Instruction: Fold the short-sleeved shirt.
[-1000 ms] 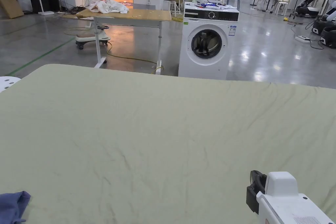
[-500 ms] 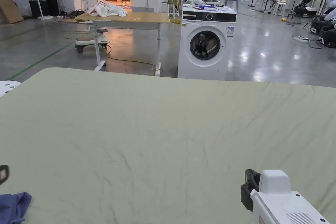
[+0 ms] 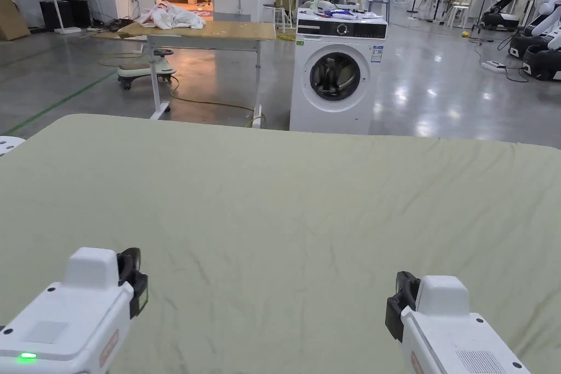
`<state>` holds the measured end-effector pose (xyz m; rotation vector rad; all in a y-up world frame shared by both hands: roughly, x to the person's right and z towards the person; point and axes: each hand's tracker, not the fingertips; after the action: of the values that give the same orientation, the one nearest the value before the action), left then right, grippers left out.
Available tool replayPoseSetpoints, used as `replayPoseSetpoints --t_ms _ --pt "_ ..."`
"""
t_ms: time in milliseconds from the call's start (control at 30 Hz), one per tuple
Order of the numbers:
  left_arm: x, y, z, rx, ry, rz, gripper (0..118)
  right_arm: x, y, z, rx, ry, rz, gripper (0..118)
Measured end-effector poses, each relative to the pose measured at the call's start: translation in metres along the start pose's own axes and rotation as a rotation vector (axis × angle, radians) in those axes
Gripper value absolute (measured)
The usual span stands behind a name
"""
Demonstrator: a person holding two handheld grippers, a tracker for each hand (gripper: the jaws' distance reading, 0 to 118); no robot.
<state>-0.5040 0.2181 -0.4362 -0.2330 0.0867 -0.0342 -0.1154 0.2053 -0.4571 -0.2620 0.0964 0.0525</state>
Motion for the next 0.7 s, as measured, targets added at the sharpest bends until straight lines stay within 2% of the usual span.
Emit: replayPoseSetpoints --t_ms 200,700 --pt "0.026 0.001 -0.004 0.02 0.011 0.011 0 0.002 -0.003 0.002 0.017 -0.021 -0.019 0" --pt "0.047 -0.001 0.006 0.072 0.062 -0.021 0 0.003 -0.003 0.009 0.067 -0.069 -0.056 0"
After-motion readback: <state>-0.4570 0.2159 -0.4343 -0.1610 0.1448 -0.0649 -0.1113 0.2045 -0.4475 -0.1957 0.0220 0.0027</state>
